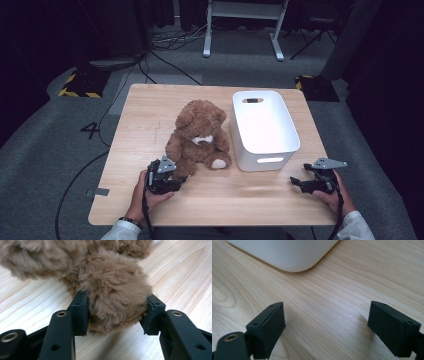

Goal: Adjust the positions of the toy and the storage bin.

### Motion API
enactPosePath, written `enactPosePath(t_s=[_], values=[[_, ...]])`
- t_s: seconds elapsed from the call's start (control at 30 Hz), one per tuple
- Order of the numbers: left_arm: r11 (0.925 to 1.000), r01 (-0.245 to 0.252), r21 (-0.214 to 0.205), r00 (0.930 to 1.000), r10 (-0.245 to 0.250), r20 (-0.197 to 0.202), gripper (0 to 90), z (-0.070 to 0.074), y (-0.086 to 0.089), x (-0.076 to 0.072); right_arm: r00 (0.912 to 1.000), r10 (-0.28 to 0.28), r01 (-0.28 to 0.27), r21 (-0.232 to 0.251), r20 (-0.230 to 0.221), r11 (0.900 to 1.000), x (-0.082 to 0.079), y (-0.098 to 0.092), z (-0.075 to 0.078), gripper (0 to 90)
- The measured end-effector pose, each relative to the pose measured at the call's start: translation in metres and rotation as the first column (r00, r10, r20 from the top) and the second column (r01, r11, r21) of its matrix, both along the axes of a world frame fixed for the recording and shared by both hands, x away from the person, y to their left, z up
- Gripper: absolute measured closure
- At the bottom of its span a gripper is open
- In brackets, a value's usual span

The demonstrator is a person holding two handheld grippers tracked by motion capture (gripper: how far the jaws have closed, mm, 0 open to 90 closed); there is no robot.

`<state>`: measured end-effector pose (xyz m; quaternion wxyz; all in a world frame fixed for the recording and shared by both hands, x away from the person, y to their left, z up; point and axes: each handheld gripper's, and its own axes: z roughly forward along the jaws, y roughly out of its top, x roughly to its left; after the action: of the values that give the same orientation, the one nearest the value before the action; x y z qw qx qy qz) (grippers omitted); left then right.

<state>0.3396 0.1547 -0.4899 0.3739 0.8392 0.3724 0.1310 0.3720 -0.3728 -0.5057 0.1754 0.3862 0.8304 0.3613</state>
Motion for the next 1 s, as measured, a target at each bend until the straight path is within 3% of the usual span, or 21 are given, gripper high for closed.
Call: enactPosePath(t_s=[0.13,0.37,0.8,0.97,1.0], values=[[1.0,0.004,-0.004,1.0,-0.004,-0.007,48.8,-0.001,-0.015,0.0,1.0,0.001,-0.001,-0.001,0.0,1.0,0.0,0.0,0.0,14.0],[0.9994,0.01,0.034,0.9999,-0.01,0.011,48.0,-0.002,-0.037,-0.001,1.0,0.0,0.0,0.0,0.0,1.0,0.0,0.0,0.0,14.0],[0.9991,0.01,0.041,0.9999,-0.01,0.013,48.8,-0.004,-0.051,-0.001,1.0,0.001,-0.001,0.0,0.0,1.0,0.0,0.0,0.0,14.0],[0.9987,0.005,0.051,0.9997,-0.006,0.024,40.6,-0.003,-0.049,-0.003,1.0,0.0,0.0,-0.001,0.0,1.0,0.0,0.0,0.0,14.0],[0.997,0.008,0.077,0.9993,-0.01,0.035,36.7,-0.002,-0.049,-0.005,1.0,0.0,0.0,0.0,0.0,1.0,0.0,0.0,0.0,14.0]])
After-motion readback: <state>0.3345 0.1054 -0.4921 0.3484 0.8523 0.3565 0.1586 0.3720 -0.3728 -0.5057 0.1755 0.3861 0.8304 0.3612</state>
